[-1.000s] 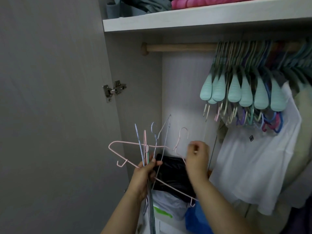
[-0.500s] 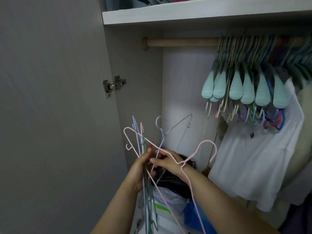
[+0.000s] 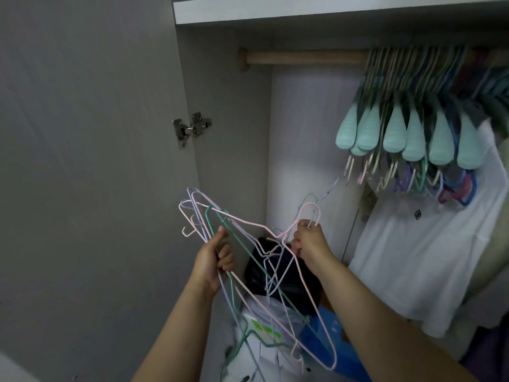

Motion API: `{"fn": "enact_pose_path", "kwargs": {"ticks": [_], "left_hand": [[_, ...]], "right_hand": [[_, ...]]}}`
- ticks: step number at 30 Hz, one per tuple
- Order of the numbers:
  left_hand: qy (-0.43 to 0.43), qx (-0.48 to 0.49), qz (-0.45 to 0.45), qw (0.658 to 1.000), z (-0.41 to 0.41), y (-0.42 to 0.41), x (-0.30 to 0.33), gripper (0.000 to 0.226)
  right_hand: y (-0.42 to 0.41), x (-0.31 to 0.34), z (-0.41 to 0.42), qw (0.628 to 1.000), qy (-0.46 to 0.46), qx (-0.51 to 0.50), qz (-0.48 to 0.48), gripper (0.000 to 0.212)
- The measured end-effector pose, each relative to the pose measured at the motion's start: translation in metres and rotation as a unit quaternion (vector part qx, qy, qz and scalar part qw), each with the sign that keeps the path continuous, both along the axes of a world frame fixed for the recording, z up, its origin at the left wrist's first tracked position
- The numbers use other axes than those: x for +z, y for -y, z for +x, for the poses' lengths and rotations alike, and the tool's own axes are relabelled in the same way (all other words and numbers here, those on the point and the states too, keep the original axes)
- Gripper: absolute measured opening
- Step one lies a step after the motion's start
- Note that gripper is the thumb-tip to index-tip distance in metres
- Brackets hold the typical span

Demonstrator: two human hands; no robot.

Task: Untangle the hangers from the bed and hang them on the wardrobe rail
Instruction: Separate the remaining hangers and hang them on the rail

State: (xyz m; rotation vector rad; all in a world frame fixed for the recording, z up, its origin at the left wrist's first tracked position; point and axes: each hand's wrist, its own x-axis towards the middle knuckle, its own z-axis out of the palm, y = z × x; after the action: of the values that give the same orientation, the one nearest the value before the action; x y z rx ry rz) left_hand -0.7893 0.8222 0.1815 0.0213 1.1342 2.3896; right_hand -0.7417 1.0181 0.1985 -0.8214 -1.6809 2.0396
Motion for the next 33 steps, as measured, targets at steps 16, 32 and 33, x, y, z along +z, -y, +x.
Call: {"fn": "enact_pose_path", "kwargs": {"ticks": [16, 32, 33], "left_hand": [[0.052, 0.077, 0.100, 0.991, -0.007, 0.018, -0.009, 0.021], [-0.019, 0.128, 0.001, 0.992, -0.003, 0.023, 0.012, 0.032], [-0.022, 0.122, -0.011, 0.992, -0.004, 0.025, 0.013, 0.032]], "right_hand": [[-0.033, 0.005, 0.027, 0.993, -0.059, 0.081, 0.058, 0.053], [0.003, -0.048, 0.047, 0.990, -0.035, 0.102, 0.093, 0.033], [0.000, -0.051, 0.048, 0.992, -0.043, 0.089, 0.075, 0.035]]}}
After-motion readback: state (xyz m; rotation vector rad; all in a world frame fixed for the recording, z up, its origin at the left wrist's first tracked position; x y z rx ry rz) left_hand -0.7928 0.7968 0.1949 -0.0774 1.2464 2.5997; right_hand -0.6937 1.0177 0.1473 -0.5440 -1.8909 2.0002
